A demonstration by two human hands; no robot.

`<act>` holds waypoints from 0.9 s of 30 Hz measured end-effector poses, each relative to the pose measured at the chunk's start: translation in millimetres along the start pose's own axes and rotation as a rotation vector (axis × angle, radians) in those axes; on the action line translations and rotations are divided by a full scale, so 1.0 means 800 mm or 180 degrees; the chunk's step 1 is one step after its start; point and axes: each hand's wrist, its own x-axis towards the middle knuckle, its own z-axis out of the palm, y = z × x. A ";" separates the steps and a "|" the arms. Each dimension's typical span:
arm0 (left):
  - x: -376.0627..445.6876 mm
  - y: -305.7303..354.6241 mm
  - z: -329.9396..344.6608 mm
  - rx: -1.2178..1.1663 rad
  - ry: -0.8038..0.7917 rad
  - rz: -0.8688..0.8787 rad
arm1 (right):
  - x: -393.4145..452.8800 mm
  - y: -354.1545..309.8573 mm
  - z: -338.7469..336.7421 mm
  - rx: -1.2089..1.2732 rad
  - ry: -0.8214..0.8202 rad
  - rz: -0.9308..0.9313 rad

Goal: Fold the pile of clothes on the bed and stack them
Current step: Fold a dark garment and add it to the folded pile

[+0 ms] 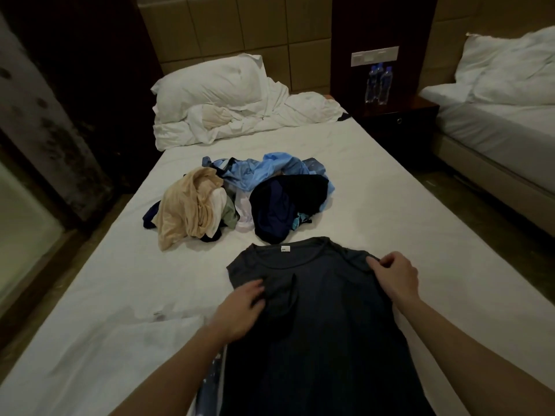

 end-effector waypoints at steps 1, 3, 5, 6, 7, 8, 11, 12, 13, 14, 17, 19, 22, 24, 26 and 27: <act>-0.005 -0.011 0.014 0.0453 -0.0267 0.0217 | -0.001 -0.004 -0.005 0.0101 0.0080 -0.0016; -0.013 -0.022 0.030 0.0944 -0.0484 0.0361 | -0.005 -0.020 -0.009 0.0341 0.0097 -0.0038; -0.014 -0.023 0.038 0.1036 -0.0355 0.0377 | -0.009 -0.038 -0.001 0.0571 -0.0064 0.0015; -0.015 -0.022 0.042 0.1078 -0.0286 0.0379 | -0.013 -0.049 0.009 0.0632 -0.0178 0.0063; -0.016 -0.019 0.046 0.1097 -0.0200 0.0364 | -0.020 -0.060 0.021 0.0672 -0.0332 0.0069; -0.017 -0.016 0.049 0.1114 -0.0129 0.0339 | -0.030 -0.071 0.036 0.0700 -0.0558 0.0056; -0.024 -0.012 0.065 0.1080 0.0043 0.0181 | -0.080 -0.080 0.092 0.0485 -0.1568 -0.0254; -0.027 -0.010 0.069 0.1045 0.0118 0.0138 | -0.099 -0.074 0.108 -0.0098 -0.1830 -0.0659; -0.032 -0.008 0.073 0.1014 0.0183 0.0111 | -0.117 -0.066 0.120 -0.0838 -0.2063 -0.1084; -0.037 -0.004 0.076 0.0988 0.0233 0.0081 | -0.131 -0.054 0.126 -0.1579 -0.2224 -0.1483; -0.059 0.004 0.080 0.0783 0.0268 -0.0047 | -0.144 -0.028 0.121 -0.2156 -0.2234 -0.1865; -0.080 0.007 0.079 0.0691 0.0213 -0.0114 | -0.147 -0.024 0.103 -0.1851 -0.2046 -0.1904; -0.121 0.012 0.080 0.0431 0.0091 -0.0368 | -0.158 -0.009 0.064 -0.1792 -0.1563 -0.1908; -0.153 0.020 0.081 0.0329 0.0034 -0.0569 | -0.167 0.017 0.036 -0.1908 -0.1408 -0.1587; -0.187 0.033 0.083 0.0304 0.0062 -0.0696 | -0.185 0.049 0.007 -0.2035 -0.1409 -0.1124; -0.204 0.041 0.084 0.0246 0.0102 -0.0766 | -0.199 0.066 -0.007 -0.2086 -0.1387 -0.0944</act>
